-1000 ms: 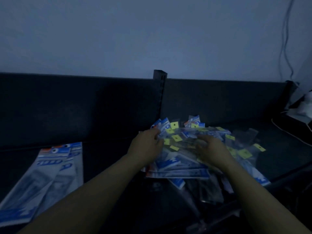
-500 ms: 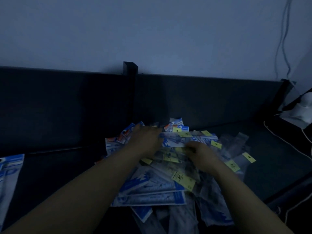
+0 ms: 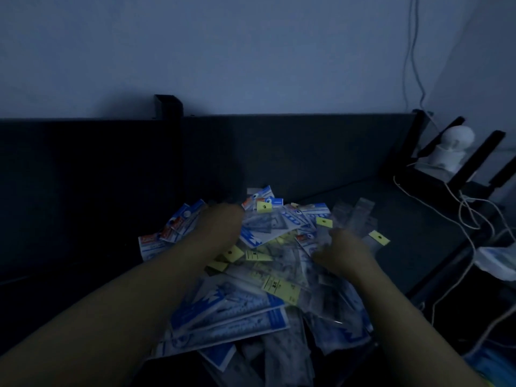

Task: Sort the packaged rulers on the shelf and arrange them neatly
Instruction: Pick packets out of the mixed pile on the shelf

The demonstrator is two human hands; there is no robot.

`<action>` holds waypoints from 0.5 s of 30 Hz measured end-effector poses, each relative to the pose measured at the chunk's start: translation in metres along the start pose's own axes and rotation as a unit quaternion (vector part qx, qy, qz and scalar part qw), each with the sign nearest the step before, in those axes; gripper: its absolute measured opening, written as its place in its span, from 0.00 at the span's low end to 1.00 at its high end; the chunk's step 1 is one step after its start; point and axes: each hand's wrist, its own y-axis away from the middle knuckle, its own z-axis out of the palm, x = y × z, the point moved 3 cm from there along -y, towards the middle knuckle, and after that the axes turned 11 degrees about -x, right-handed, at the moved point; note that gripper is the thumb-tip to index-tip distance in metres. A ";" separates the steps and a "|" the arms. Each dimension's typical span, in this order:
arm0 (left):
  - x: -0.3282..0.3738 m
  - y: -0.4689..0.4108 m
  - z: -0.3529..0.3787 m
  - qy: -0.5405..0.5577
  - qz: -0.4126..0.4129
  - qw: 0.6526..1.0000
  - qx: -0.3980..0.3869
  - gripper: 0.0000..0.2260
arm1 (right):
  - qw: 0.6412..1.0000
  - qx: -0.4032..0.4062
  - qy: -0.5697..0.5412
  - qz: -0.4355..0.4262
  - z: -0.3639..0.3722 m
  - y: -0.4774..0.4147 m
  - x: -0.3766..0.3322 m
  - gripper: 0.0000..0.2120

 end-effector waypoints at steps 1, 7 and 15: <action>0.000 0.007 -0.004 -0.020 0.000 1.000 0.013 0.09 | 1.000 0.006 -0.010 0.003 0.000 0.001 -0.002 0.22; 0.006 0.065 -0.006 0.012 -0.004 0.996 0.086 0.12 | 0.949 0.051 -0.310 0.012 -0.004 0.002 0.004 0.16; 0.032 0.065 0.004 -0.059 -0.004 0.998 -0.025 0.18 | 0.927 0.091 -0.362 0.043 -0.019 0.001 0.044 0.19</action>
